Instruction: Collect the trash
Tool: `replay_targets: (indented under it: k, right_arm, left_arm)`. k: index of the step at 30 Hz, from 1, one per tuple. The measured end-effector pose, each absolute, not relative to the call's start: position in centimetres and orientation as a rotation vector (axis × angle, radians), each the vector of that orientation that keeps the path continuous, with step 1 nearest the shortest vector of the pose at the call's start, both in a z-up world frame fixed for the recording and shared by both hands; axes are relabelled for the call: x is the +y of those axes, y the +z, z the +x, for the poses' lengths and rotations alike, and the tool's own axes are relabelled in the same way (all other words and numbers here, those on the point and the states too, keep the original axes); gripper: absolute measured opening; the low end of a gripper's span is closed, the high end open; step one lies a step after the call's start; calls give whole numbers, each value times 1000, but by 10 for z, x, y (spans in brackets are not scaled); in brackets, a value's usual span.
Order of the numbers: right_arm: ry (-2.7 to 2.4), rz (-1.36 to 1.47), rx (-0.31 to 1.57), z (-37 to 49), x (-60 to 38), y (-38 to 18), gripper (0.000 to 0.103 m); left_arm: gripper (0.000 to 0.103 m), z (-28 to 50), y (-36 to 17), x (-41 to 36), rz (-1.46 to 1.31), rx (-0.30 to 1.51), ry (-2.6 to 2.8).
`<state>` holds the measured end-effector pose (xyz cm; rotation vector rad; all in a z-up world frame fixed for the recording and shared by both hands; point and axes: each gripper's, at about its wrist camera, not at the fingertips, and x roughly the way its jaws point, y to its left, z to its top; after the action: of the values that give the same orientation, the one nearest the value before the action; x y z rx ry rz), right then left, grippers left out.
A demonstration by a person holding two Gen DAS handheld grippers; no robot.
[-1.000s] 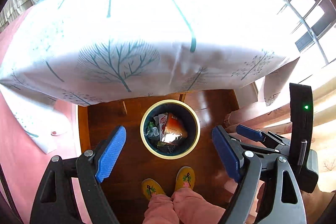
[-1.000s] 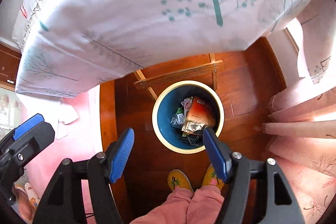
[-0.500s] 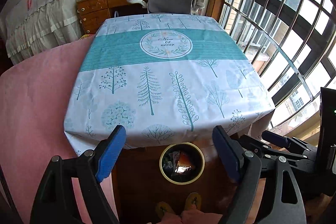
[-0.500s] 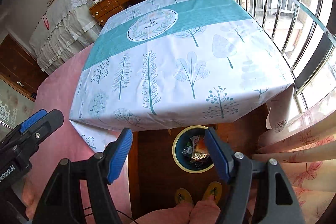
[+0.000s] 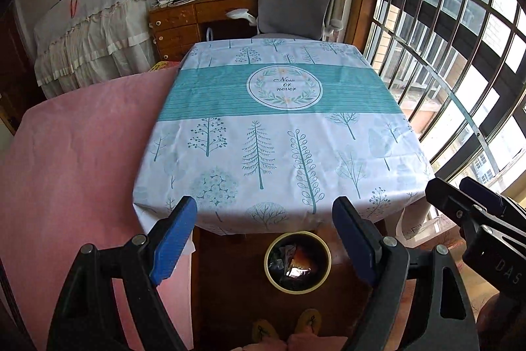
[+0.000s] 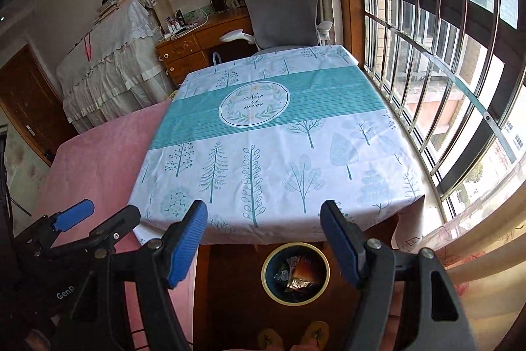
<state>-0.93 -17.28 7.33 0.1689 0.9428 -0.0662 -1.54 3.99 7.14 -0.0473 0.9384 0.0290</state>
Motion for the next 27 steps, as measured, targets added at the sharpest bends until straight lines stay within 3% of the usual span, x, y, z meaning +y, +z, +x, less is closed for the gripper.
replay_targets:
  k: [27]
  right_arm:
    - [-11, 68, 905, -19, -157, 82, 72]
  left_arm:
    - [83, -32, 78, 36, -80, 890, 85]
